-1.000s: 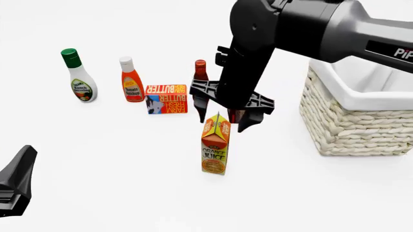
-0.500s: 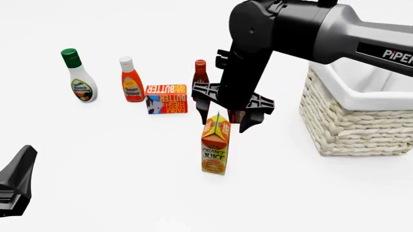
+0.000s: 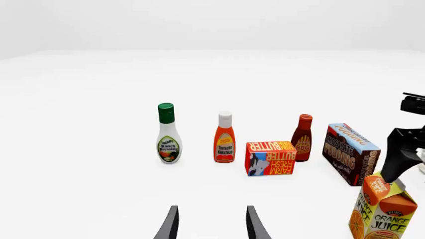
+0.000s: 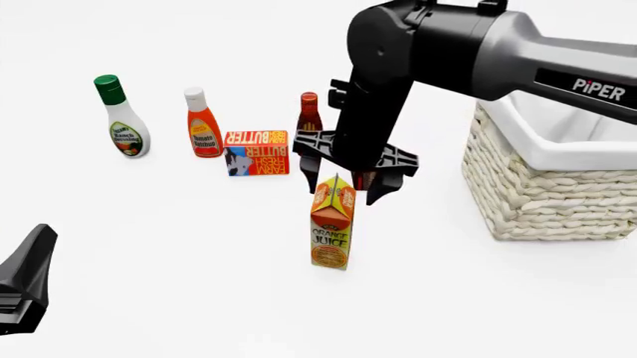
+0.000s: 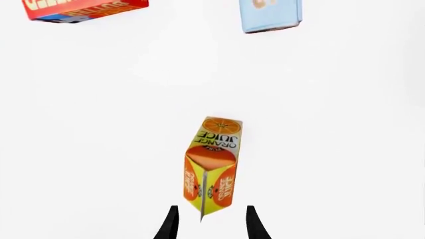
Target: Pick the orange juice and place it in the basket.
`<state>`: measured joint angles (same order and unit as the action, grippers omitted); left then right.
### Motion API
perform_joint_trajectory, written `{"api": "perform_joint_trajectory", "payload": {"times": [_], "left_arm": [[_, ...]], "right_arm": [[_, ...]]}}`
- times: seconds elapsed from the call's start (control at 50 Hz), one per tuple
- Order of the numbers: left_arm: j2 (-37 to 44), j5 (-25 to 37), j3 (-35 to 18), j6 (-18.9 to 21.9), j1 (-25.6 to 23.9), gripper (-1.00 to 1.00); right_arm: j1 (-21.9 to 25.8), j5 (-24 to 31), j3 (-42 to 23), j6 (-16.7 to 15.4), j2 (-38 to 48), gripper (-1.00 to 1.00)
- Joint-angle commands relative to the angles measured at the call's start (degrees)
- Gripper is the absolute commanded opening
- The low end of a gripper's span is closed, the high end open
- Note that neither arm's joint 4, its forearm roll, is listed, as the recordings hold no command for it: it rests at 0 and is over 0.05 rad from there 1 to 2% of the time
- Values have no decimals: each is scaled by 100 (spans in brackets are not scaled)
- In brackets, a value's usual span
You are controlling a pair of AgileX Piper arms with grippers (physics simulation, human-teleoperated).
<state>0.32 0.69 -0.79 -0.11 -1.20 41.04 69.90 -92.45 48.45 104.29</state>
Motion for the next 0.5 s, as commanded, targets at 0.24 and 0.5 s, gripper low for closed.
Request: {"api": "perform_joint_trajectory", "payload": {"times": [0.24,0.5], "left_arm": [[5,-13,8,1,45,100],[5,-13,8,0,45,100]], "right_arm": [[-69,0,18,-52,119,100],[-46,0,-70,-55,223,100]]}}
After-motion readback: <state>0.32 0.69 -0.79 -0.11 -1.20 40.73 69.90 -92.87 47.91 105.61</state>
